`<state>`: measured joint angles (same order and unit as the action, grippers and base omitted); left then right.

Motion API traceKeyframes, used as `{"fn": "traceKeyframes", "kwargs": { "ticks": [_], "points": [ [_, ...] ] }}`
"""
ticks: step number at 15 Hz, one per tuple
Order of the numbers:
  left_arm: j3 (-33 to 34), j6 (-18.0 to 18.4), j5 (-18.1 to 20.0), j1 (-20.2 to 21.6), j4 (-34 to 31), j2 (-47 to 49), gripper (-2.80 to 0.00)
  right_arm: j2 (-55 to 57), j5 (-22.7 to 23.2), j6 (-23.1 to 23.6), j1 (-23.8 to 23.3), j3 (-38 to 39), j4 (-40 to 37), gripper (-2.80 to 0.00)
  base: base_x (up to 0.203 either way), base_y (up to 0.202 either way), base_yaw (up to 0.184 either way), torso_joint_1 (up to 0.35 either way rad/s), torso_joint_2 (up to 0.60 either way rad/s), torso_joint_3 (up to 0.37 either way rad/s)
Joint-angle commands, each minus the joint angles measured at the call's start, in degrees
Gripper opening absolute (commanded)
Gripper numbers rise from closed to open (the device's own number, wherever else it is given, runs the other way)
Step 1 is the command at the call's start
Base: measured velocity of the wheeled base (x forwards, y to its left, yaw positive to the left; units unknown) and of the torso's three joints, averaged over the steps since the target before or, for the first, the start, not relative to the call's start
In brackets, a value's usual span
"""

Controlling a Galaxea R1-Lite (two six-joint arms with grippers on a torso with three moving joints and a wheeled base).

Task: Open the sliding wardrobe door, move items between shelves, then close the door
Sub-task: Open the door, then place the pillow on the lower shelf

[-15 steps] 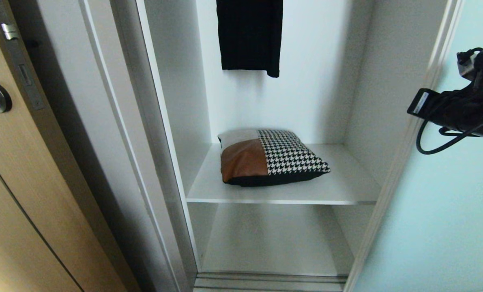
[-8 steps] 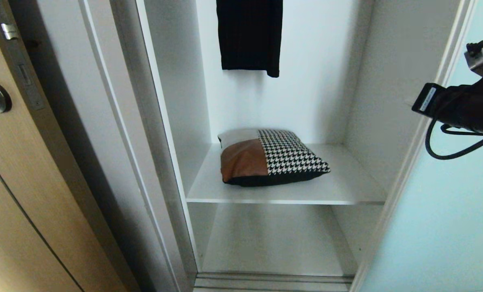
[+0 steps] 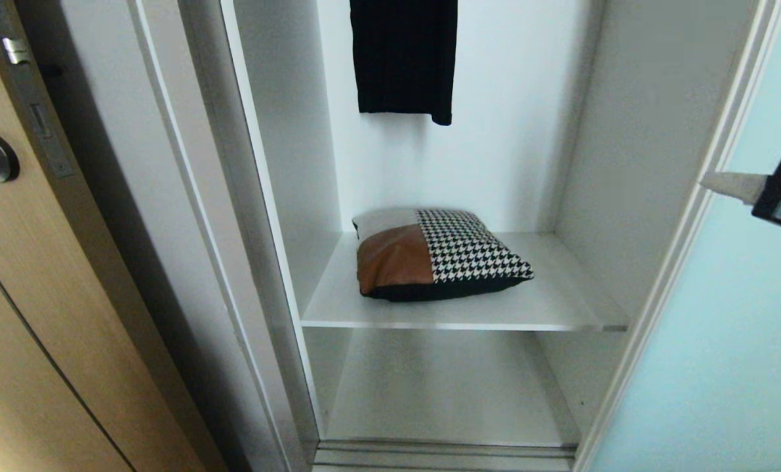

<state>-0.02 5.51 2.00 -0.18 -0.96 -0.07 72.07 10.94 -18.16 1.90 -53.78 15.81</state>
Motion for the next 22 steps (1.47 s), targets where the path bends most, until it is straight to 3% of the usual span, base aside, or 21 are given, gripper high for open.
{"fn": "traceKeyframes", "kwargs": {
  "ticks": [1, 4, 8, 13, 16, 19, 22],
  "points": [
    [0.0, 0.1, 0.0, 0.0, 0.0, 0.1, -2.80, -10.6, 1.3, 0.0, 0.0, 7.5, 0.2, -2.80, 0.000, 0.000, 0.000, 0.000, 0.00, 0.000],
    [0.0, 0.1, 0.0, 0.0, 0.0, 0.1, -2.80, -20.3, 3.7, 0.8, 0.0, 17.1, 0.0, -2.80, 0.000, 0.000, 0.000, 0.000, 0.00, 0.000],
    [0.0, 0.1, 0.0, 0.0, 0.0, 0.1, -2.80, -34.4, 6.2, 5.3, 0.0, 30.8, -1.1, -2.80, 0.000, 0.000, 0.000, 0.000, 0.00, 0.000],
    [0.0, 0.0, 0.0, 0.0, 0.0, 0.1, -2.80, -52.1, 6.7, 7.8, 0.0, 39.0, -9.9, -2.80, 0.000, 0.000, 0.000, 0.000, 0.00, 0.000],
    [0.0, 0.1, 0.0, 0.0, 0.0, 0.1, -2.80, -63.5, 6.0, 13.2, -0.8, 48.4, -12.1, -2.80, 0.000, 0.000, 0.000, 0.000, 0.00, 0.000],
    [0.0, 0.0, 0.0, 0.0, 0.0, 0.1, -2.80, -72.1, 1.4, 17.1, -1.3, 51.5, -13.0, -2.80, 0.000, 0.000, 0.000, 0.000, 0.00, 0.000],
    [0.0, 0.0, 0.0, 0.0, 0.0, 0.1, -2.80, -72.3, -11.2, 16.8, -1.4, 53.5, -14.8, -2.80, 0.000, 0.000, 0.000, 0.000, 0.00, 0.000]
  ]
}}
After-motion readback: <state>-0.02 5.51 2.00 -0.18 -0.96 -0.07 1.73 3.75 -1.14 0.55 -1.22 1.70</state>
